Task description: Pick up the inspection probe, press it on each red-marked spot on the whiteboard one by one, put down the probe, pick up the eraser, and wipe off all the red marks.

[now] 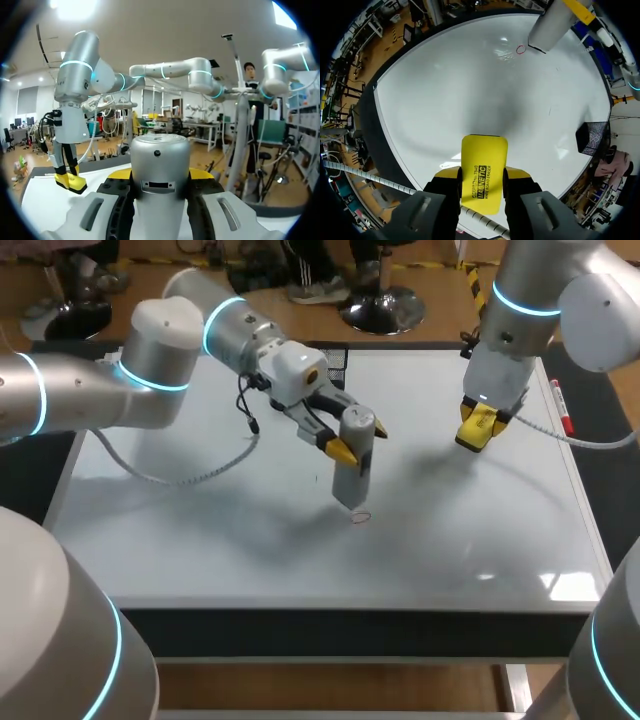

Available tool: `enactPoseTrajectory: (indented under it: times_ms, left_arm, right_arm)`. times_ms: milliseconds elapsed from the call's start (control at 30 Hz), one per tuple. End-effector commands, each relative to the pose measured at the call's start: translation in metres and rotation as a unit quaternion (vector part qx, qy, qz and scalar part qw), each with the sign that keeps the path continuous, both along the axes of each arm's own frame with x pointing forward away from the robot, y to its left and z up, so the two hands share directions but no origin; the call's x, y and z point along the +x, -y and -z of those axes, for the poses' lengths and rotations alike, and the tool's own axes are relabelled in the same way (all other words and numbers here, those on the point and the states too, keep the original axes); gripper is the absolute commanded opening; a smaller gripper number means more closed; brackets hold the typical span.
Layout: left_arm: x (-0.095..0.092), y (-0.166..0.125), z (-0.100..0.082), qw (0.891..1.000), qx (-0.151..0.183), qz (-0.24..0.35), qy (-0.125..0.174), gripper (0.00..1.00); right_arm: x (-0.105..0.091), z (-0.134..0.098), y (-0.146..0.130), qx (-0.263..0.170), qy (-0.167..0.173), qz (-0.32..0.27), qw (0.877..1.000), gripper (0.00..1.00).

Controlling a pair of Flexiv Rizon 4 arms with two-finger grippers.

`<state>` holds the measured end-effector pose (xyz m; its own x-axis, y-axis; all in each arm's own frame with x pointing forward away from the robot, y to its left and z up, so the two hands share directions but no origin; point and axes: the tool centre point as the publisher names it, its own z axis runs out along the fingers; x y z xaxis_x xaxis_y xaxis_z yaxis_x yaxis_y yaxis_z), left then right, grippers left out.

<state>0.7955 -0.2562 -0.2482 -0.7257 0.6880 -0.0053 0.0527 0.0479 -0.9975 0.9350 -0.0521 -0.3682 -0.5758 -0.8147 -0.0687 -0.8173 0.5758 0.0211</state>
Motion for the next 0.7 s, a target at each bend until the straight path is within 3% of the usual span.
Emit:
enactPoseTrajectory:
  times_ms: [33, 167, 700]
  left_arm:
    - [0.01, -0.024, -0.016, 1.0, 0.003, -0.002, 0.007, 0.0]
    - [0.02, -0.038, -0.023, 1.0, 0.012, -0.005, 0.009, 0.0]
    - [0.056, -0.092, -0.045, 1.0, -0.001, -0.009, 0.008, 0.0]
  right_arm:
    - [0.0, -0.001, 0.0, -0.001, 0.0, -0.001, 1.0, 0.0]
    - [0.0, -0.001, 0.0, -0.001, 0.0, -0.001, 1.0, 0.0]
    - [0.0, -0.001, 0.0, -0.001, 0.0, -0.001, 1.0, 0.0]
